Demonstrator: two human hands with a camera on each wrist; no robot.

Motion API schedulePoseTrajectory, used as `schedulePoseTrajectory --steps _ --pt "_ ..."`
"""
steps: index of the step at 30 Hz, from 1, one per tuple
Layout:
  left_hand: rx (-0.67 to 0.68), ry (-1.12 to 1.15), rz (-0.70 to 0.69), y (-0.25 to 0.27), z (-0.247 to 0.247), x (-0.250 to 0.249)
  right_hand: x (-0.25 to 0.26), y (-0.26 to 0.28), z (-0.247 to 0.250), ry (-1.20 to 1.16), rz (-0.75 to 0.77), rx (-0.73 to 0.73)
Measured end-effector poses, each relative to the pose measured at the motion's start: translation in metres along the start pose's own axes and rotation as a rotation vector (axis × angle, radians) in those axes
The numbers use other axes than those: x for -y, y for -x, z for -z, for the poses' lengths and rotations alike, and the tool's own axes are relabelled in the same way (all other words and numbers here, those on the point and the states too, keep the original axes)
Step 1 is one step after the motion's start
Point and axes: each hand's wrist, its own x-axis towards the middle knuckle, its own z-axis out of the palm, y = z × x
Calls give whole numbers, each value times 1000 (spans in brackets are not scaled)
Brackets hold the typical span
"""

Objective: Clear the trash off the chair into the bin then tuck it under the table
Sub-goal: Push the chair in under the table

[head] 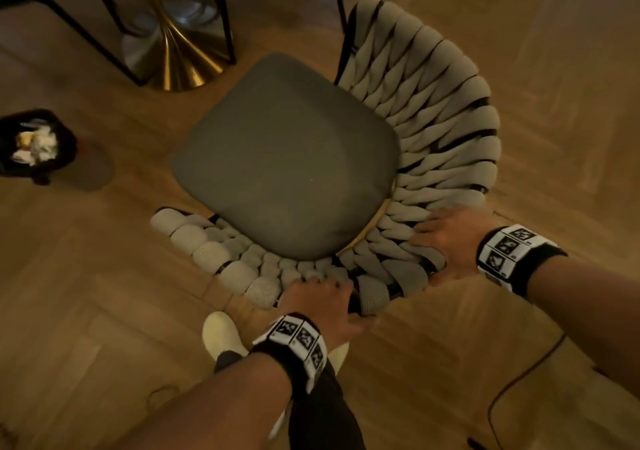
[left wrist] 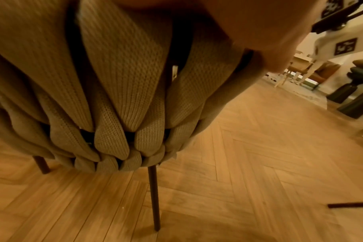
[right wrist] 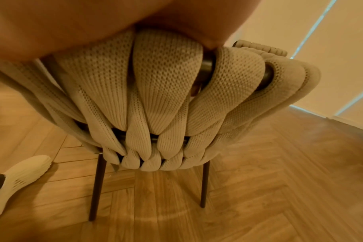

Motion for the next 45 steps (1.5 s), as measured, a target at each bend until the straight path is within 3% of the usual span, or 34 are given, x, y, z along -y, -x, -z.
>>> schedulePoseTrajectory --steps 6,13,19,25,29,33,37,45 --pt "-20 -82 -66 11 -1 39 31 -8 16 -83 -27 13" --pt "-44 -201 -30 63 19 167 138 -63 66 -197 -4 -10" --pt "0 -294 74 112 27 282 236 -102 140 -352 52 -110" --pt "50 -300 168 141 49 362 289 -133 200 -427 110 -123" --pt "56 -131 138 146 61 347 271 -127 206 -445 201 -22" --pt "88 88 121 125 54 282 200 -103 175 -264 144 -114" --pt "-46 -19 200 98 33 258 153 -110 158 -38 69 -127" --pt "-109 -178 284 106 52 288 163 -142 179 -22 95 -128"
